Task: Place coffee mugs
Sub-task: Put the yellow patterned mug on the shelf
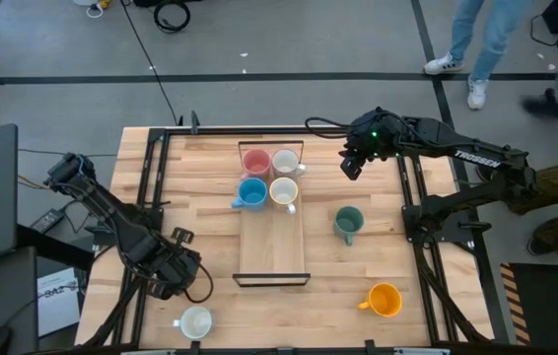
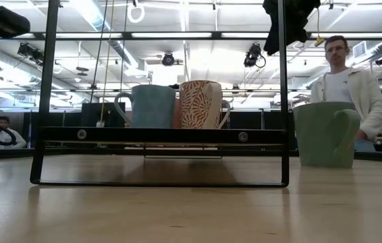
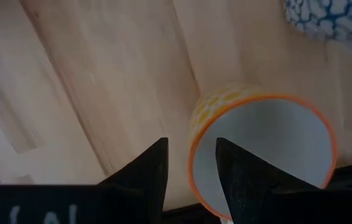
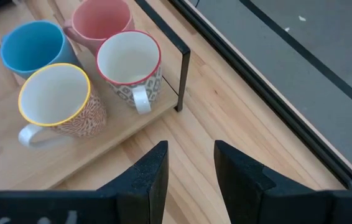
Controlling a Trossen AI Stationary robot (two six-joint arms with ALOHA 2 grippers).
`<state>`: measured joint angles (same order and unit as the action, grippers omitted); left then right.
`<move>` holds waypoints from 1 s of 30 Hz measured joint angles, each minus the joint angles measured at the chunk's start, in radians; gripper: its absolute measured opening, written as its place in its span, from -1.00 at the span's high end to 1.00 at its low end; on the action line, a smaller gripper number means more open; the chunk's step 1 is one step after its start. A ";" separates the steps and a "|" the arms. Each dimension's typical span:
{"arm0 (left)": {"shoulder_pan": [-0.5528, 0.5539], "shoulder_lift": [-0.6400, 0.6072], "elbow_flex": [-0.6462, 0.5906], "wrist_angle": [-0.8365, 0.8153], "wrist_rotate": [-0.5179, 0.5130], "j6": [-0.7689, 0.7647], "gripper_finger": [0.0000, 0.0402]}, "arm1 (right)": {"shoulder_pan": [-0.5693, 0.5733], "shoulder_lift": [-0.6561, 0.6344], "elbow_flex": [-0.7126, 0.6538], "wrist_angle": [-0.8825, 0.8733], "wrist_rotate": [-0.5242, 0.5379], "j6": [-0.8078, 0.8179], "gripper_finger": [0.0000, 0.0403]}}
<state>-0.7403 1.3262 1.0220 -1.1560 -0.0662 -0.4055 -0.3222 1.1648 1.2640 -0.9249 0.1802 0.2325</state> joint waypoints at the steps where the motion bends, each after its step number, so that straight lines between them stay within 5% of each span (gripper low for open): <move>1: 0.000 0.000 -0.006 0.002 0.000 0.005 0.30 | 0.000 0.000 0.000 0.000 0.000 0.000 0.33; 14: 0.012 0.000 -0.102 0.114 0.033 0.001 0.33 | 0.000 0.000 0.000 0.011 0.000 0.000 0.33; 25: 0.015 0.000 -0.102 0.111 0.038 -0.007 0.80 | 0.000 0.000 0.000 0.011 0.000 0.000 0.33; 30: 0.036 0.000 -0.100 0.111 0.044 -0.132 0.87 | 0.000 0.000 0.000 0.011 0.000 0.000 0.33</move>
<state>-0.7043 1.3258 0.9218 -1.0452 -0.0226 -0.5371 -0.3222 1.1648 1.2640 -0.9134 0.1799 0.2325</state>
